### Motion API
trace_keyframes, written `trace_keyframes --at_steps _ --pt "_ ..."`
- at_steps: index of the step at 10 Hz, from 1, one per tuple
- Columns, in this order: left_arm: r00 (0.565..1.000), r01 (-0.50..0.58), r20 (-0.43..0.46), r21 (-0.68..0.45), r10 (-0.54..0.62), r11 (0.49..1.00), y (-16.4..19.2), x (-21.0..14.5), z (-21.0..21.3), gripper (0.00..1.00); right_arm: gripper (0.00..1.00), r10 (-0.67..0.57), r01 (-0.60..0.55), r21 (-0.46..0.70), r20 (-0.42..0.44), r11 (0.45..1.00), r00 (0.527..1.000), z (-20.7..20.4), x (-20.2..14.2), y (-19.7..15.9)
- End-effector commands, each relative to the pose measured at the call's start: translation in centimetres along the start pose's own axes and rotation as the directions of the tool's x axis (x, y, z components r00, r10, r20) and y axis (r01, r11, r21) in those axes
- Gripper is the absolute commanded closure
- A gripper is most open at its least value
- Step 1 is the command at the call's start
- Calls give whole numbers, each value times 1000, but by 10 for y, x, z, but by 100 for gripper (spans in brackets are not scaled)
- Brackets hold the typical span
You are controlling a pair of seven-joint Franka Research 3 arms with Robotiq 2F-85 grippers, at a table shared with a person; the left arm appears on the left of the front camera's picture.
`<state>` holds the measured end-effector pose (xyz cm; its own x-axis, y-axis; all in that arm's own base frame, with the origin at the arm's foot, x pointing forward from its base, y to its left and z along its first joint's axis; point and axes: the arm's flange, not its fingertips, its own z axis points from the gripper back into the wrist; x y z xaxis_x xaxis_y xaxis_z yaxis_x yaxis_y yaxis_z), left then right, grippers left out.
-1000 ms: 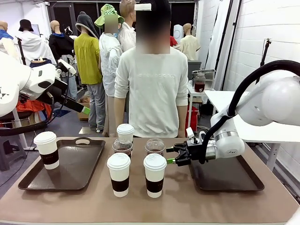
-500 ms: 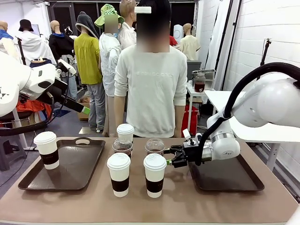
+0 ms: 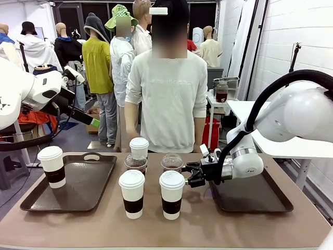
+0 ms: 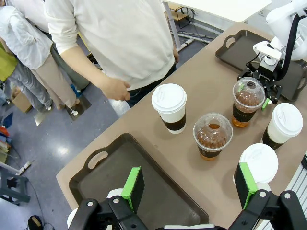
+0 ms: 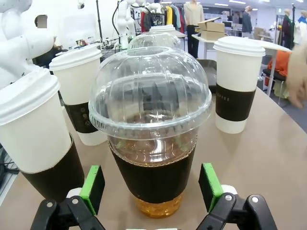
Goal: Distribute the coffee onto the tray.
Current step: Pick up one iced Americano and place it on the right Handle tray.
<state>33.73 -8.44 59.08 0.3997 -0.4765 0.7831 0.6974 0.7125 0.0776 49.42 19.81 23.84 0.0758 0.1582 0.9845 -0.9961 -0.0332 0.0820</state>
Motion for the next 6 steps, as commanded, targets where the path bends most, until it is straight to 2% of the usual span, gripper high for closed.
trace_keyframes --at_steps 1,6 --pt "1000 2 3 -4 -2 1000 1 0 0 0 0 -22 22 15 -4 1000 1000 -12 -1 -9" --pt "1000 2 3 -4 -2 1000 1 0 0 0 0 -33 33 45 -7 998 999 -25 -2 -14"
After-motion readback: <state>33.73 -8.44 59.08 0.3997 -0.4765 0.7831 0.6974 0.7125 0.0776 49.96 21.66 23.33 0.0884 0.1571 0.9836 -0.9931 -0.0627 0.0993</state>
